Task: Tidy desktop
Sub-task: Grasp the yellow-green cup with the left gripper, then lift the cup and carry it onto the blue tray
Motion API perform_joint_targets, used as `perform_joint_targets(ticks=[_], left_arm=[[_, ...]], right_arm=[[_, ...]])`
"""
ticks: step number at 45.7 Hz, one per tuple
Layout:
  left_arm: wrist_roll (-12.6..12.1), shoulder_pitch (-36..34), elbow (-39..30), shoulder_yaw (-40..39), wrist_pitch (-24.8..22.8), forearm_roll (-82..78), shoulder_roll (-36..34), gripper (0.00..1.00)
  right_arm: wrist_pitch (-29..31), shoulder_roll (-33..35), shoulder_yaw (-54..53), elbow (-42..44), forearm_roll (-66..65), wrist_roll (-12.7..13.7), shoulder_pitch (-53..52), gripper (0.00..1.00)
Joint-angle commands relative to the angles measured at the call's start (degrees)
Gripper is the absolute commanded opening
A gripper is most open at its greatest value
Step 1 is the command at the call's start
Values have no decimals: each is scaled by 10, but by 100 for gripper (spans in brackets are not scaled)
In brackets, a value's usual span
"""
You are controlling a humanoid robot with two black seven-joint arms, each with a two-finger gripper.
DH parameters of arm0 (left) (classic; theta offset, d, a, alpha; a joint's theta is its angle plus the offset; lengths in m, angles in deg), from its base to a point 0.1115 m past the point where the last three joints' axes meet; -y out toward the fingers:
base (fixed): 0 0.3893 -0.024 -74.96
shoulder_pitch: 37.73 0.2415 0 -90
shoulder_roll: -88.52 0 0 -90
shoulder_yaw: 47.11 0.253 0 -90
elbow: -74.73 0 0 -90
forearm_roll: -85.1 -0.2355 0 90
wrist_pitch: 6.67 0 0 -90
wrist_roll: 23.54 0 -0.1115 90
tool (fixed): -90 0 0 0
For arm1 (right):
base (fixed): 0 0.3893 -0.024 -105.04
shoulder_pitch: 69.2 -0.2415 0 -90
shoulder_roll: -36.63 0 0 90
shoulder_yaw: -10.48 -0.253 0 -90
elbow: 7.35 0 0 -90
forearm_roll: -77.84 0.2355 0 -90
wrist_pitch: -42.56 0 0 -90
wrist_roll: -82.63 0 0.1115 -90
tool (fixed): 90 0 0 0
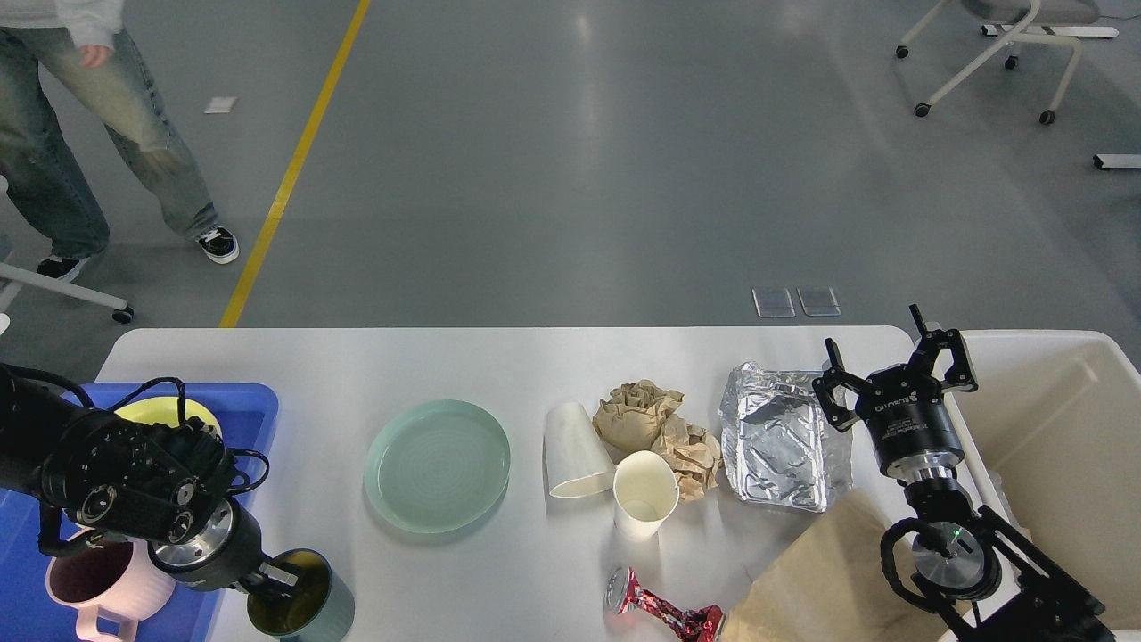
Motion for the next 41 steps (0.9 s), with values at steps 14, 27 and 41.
perform_joint_targets(ticks=[14,27,41], left_arm=[[3,-123,-13,9,-161,33,-18,0],[6,-301,-46,52,-283,114,-27,0],[10,-549,-153,118,-348,189,-16,0]], right_arm=[[0,0,0,0,-1,0,0,100],[0,0,0,0,-1,0,0,100],[0,0,0,0,-1,0,-1,100]])
